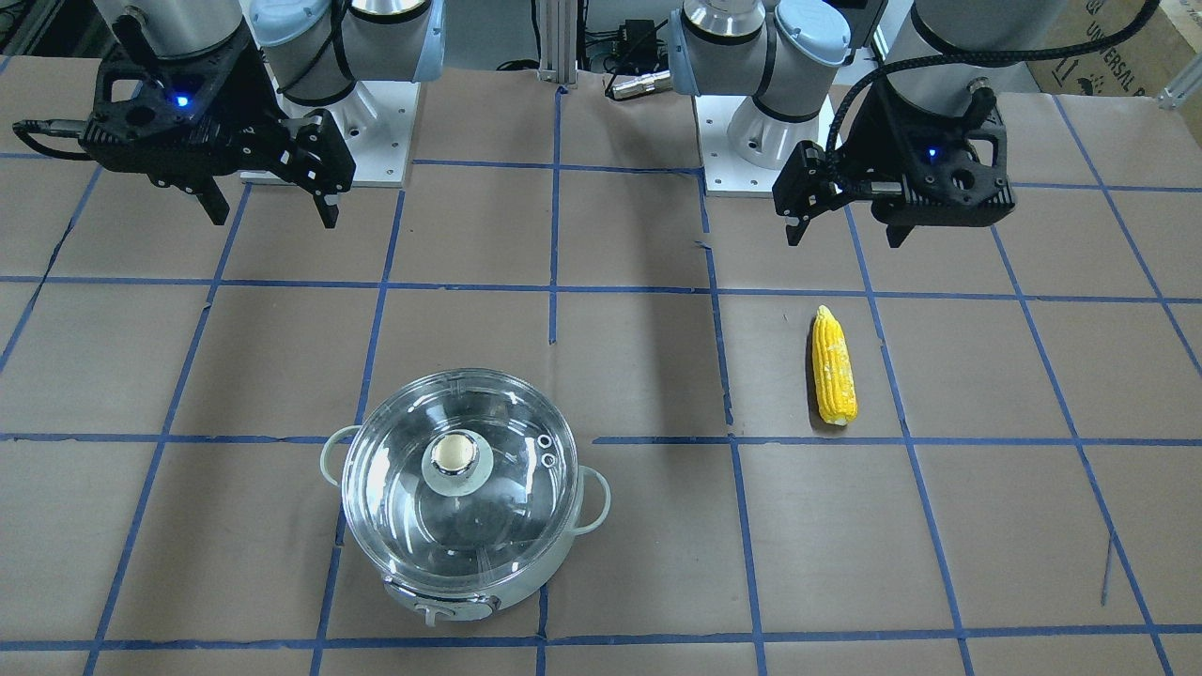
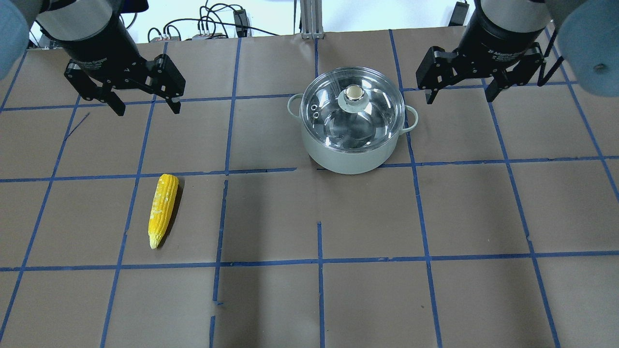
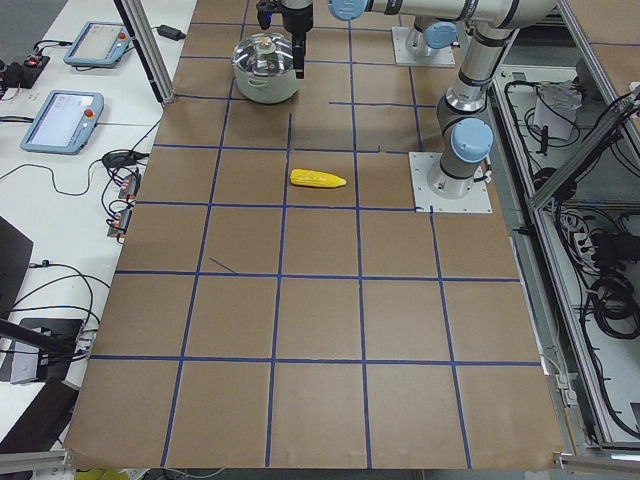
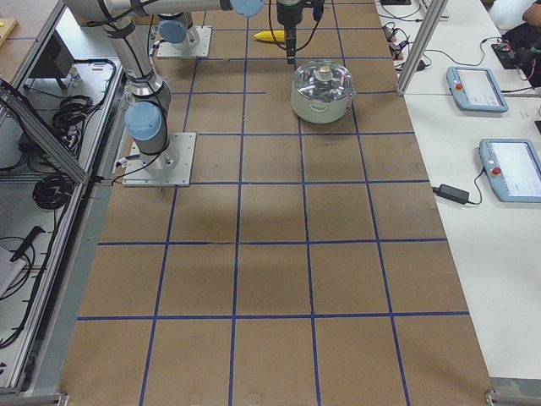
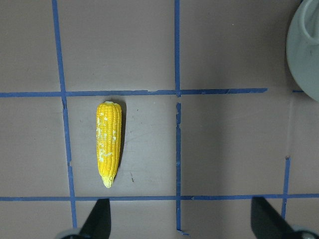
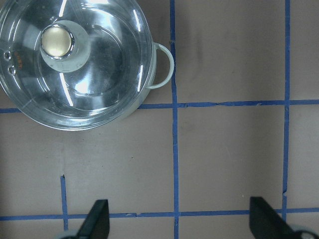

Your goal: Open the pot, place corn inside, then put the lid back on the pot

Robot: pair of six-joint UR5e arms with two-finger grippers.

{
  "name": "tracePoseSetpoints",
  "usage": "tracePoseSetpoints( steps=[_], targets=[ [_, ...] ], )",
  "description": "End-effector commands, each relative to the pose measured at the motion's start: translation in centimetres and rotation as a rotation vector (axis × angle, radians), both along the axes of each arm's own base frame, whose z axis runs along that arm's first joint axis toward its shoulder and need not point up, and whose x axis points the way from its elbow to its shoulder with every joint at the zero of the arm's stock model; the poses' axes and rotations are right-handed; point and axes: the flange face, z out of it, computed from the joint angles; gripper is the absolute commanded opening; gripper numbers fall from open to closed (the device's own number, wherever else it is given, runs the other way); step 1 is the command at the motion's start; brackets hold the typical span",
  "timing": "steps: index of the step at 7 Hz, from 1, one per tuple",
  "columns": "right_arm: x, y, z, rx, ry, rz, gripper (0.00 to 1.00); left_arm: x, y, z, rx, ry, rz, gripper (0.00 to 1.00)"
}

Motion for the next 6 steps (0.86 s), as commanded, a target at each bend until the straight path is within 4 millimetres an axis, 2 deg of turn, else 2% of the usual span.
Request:
tracePoseSetpoints(
  steps=[1, 3, 5, 6],
  targets=[
    [0.5, -3.0, -1.6, -0.044, -0.007, -0.004, 1.00, -0.1, 0.0, 0.0, 0.000, 0.000, -0.002, 1.00],
    [5.6, -4.3, -3.5, -0.073, -0.007, 0.040, 1.00, -0.1, 0.0, -0.1, 0.001, -0.002, -0.002, 1.00],
    [8.2, -7.1, -4.8, -0.101, 0.003, 0.042, 1.00, -0.1, 0.0, -0.1, 0.001, -0.002, -0.002, 1.00],
    [9.1, -9.2, -5.5, -0.095, 0.004, 0.051, 0.99, -0.1, 0.0, -0.1, 0.003, -0.002, -0.002, 1.00]
  ],
)
